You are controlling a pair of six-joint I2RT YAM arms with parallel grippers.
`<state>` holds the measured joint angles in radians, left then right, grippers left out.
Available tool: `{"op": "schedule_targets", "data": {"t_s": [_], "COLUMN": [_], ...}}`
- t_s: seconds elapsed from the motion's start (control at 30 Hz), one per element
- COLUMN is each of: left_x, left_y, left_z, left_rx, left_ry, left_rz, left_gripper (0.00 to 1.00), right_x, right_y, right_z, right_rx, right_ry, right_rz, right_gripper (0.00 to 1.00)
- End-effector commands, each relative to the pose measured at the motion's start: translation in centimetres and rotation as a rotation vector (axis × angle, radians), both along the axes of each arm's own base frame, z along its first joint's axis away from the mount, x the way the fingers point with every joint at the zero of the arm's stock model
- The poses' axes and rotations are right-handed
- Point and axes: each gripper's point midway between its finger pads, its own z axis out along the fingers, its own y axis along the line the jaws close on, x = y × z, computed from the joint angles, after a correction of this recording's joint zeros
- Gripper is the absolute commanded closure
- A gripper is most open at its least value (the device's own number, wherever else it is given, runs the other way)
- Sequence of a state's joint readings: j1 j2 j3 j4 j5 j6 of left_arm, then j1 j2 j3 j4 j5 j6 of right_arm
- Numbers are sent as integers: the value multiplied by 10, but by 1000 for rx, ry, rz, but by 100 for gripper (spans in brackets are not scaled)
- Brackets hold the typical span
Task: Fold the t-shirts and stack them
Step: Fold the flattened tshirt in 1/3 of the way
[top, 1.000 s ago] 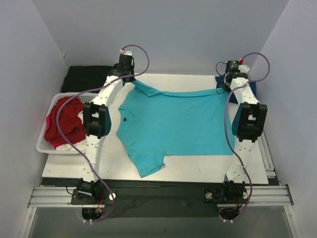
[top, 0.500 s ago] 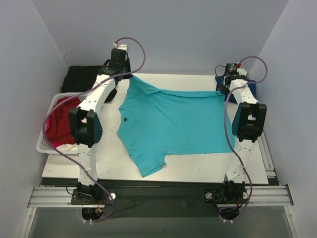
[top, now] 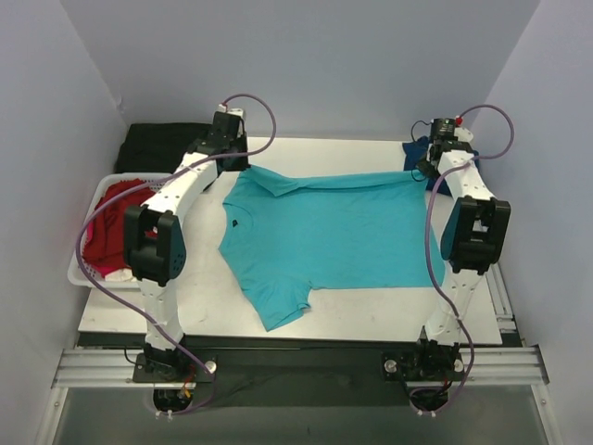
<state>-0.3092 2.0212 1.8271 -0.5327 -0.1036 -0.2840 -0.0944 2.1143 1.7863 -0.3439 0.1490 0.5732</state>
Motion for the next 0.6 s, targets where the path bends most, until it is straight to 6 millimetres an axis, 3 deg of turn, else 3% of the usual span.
{"op": "schedule_targets", "data": {"t_s": [0.0,0.33,0.57], "left_x": [-6,-42,-71], "left_y": [-5,-3,-6], "left_z": [54,52,29], "left_rx": [-49,-63,-83], "left_ry": [-109,-57,12], "left_rz": [-7,-26,-36], "left_gripper": [100,100,100], "right_x": [-11,-36,-45], "right_y": [-12,-22,-24], "right_z": [35,29,21], "right_rx": [-36,-44,-39], "right_ry": [-51,-16,6], "right_rz": [-26,-56,-67], "right_gripper": [100,100,100]}}
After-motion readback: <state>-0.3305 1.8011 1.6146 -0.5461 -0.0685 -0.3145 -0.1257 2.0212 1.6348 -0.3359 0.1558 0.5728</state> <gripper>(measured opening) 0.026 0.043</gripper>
